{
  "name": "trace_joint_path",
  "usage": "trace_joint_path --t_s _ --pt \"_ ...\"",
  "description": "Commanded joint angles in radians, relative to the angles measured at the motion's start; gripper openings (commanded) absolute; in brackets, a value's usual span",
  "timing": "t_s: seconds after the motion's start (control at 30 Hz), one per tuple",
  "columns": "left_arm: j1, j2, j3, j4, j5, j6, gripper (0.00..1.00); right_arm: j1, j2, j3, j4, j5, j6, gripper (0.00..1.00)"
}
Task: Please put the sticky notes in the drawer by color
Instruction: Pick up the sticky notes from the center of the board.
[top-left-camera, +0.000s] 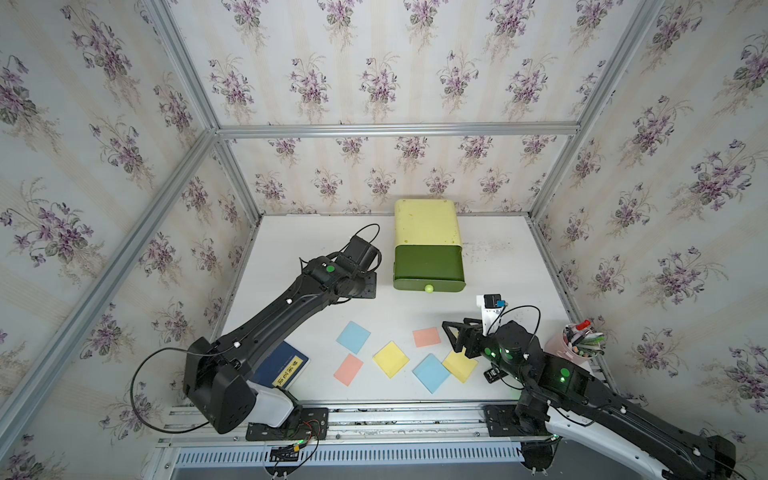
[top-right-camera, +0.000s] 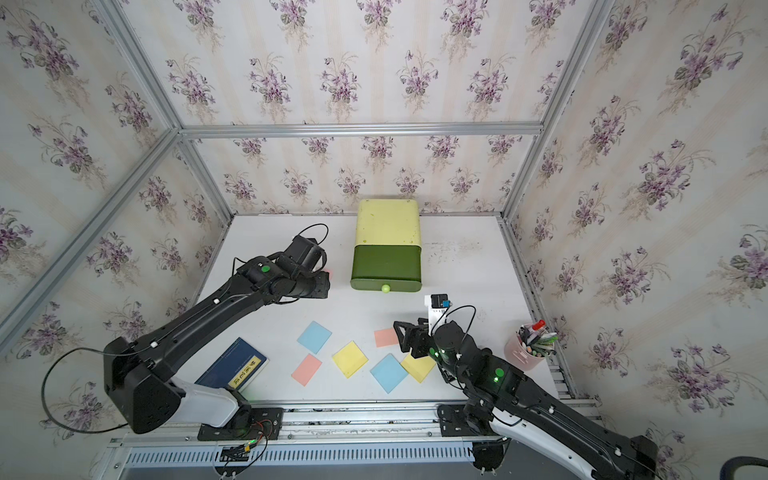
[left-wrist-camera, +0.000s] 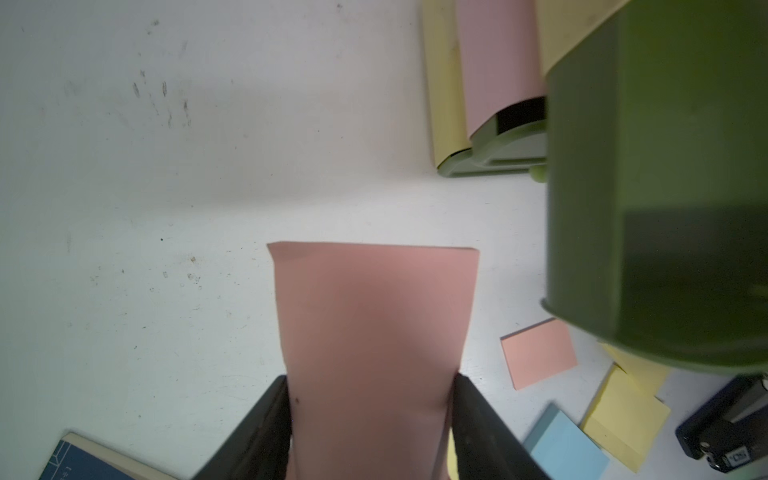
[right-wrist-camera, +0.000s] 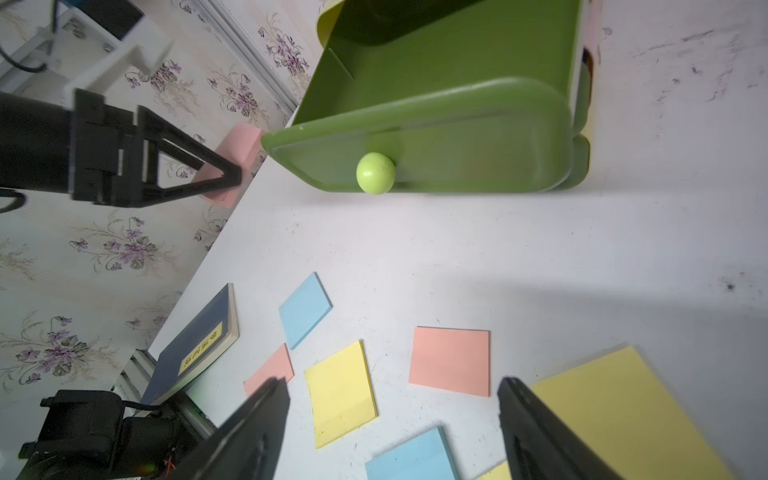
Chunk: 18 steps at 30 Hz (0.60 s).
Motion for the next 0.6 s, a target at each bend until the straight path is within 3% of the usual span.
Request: trace_joint_path --t_s 0.0,0.17,0.33,0.57 --pt "-0.043 -0.035 0.086 -0.127 -0.051 -0.013 0.58 0.0 -0.001 0.028 -0.054 0.06 -0.023 0.83" --pt "-0.122 -0.013 0.216 -0.166 -0.043 -0.001 0.59 0.0 -0.042 0.044 -0.087 0.113 -0.013 0.83" --pt "-0.194 0.104 0.331 -0.185 -0.049 -0.002 0.59 0.001 -0.072 0.041 -0.093 0.134 -0.012 0.82" --pt "-0.21 0.289 0.519 -0.219 -0.048 0.022 0.59 0.001 -0.092 0.019 -0.093 0.116 0.001 0.82"
